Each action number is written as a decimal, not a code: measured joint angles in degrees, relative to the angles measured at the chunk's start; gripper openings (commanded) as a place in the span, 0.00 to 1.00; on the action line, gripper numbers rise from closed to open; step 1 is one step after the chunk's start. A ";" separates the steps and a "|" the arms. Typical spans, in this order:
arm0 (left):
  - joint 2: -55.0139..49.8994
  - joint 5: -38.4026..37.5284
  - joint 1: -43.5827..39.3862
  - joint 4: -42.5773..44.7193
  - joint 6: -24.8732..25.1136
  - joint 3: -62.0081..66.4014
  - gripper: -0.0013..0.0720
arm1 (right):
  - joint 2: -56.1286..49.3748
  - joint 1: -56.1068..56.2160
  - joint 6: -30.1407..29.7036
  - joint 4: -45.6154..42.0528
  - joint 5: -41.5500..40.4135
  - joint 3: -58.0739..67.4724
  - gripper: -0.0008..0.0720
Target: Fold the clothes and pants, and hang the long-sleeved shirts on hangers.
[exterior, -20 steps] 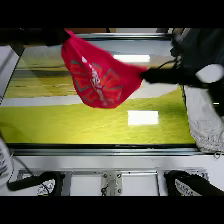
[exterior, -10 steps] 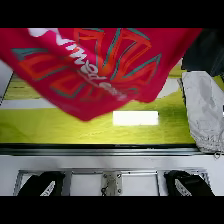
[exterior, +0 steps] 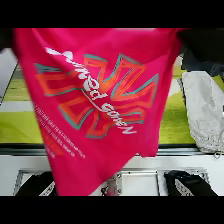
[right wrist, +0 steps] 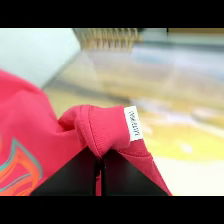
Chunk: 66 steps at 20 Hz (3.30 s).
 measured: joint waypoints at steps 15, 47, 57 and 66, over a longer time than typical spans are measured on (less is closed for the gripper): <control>-41.92 -18.36 8.66 2.73 -3.10 20.55 0.95 | -19.54 -9.75 8.81 -19.89 -2.62 -6.49 0.81; -31.56 -12.11 21.99 -9.25 -1.07 -35.50 0.03 | -22.01 -17.64 1.42 -11.34 -12.61 -40.92 0.83; -31.63 -13.49 21.99 -9.31 -0.57 -34.91 0.03 | -34.03 -12.61 -8.24 -1.99 -21.20 -40.94 0.81; -27.32 -14.32 22.16 -8.76 -0.46 -32.83 0.03 | -30.64 -9.49 -11.17 -6.40 -18.73 -38.69 0.03</control>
